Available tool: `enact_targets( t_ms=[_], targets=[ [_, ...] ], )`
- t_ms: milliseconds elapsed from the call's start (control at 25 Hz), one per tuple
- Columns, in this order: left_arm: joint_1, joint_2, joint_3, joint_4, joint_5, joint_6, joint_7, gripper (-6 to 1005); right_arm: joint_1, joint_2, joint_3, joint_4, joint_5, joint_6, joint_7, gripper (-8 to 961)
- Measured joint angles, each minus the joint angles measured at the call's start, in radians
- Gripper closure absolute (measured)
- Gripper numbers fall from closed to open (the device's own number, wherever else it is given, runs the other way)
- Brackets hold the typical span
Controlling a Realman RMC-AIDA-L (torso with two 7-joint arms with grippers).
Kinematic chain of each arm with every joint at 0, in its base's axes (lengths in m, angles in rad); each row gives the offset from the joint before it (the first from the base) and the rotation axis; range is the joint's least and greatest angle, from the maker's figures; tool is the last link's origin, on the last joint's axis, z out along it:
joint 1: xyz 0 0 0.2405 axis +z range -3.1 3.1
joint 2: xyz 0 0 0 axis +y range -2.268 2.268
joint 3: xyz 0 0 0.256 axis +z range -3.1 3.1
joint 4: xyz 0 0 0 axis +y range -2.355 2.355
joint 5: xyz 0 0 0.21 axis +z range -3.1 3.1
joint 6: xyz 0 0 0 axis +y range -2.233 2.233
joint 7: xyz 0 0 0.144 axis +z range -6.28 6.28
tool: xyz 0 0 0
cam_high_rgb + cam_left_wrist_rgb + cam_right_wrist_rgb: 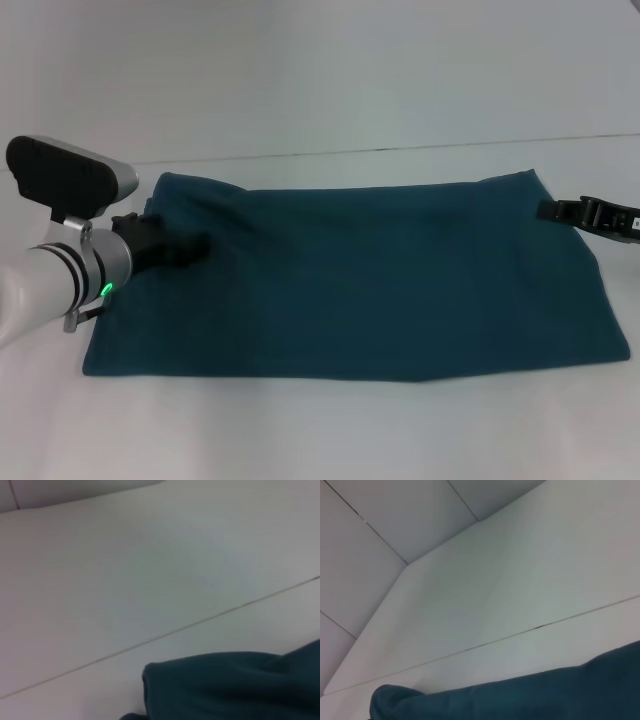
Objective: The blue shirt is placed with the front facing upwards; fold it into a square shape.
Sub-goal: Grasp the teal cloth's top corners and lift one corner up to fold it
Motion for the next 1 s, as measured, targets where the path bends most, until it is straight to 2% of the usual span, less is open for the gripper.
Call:
enact_targets(
  t_ms=[320, 560, 760, 880, 1000],
  targets=[
    [-0.001, 0.003, 0.035, -0.002, 0.0, 0.0, -0.003, 225, 0.001, 0.0, -0.001, -0.003, 0.0, 0.0, 0.0, 889],
    [0.039, -0.001, 0.034, 0.075, -0.007, 0.043, -0.08, 224, 0.001, 0.0, -0.002, -0.008, 0.0, -0.001, 0.0, 882],
    [0.122, 0.005, 0.034, 0.212, 0.002, 0.202, -0.241, 224, 0.002, -0.007, -0.003, -0.009, 0.011, -0.013, 0.0, 876],
    [0.192, 0.01, 0.025, 0.332, 0.013, 0.36, -0.375, 223, 0.003, -0.012, -0.003, -0.01, 0.012, -0.019, -0.001, 873],
    [0.235, 0.018, 0.004, 0.411, 0.038, 0.501, -0.48, 223, 0.003, -0.015, -0.004, -0.01, 0.012, -0.023, -0.007, 869]
  ],
)
